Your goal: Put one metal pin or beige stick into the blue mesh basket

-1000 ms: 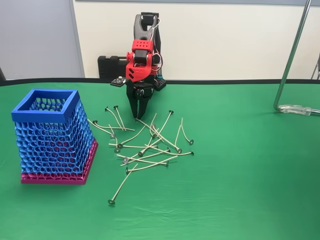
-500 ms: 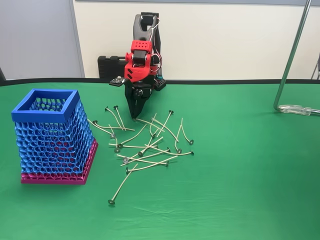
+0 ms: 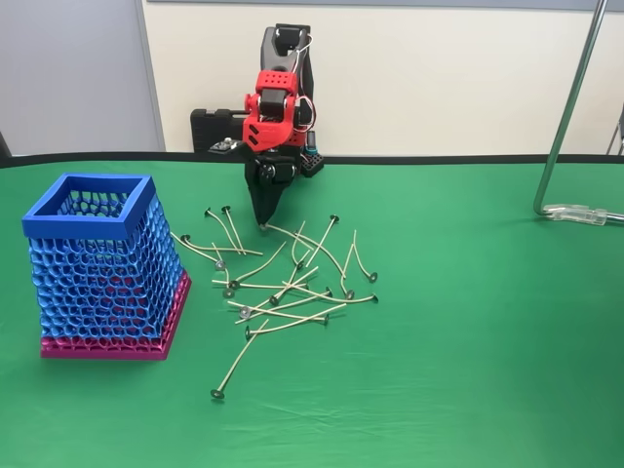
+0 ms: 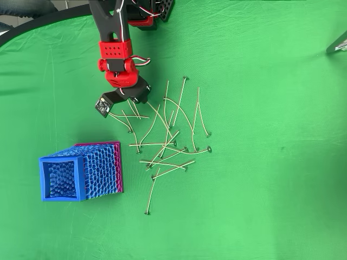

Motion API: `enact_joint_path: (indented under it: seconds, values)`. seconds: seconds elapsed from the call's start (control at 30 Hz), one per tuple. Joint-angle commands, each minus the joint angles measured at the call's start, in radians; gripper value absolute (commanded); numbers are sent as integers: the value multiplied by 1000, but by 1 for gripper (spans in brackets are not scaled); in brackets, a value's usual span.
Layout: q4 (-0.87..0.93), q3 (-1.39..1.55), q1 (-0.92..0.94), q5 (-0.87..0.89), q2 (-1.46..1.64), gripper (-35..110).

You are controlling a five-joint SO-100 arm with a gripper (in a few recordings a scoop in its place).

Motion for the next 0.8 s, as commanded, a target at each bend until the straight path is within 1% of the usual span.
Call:
enact_joint_path:
  seconds: [0.0,0.1,0.43,0.77]
  values:
    - [117,-143,-9,48,40,1]
    - [189,-218,-5,71,40,1]
    - [299,-457,35,167,35,1]
    - [337,-686,112,256,-2,1]
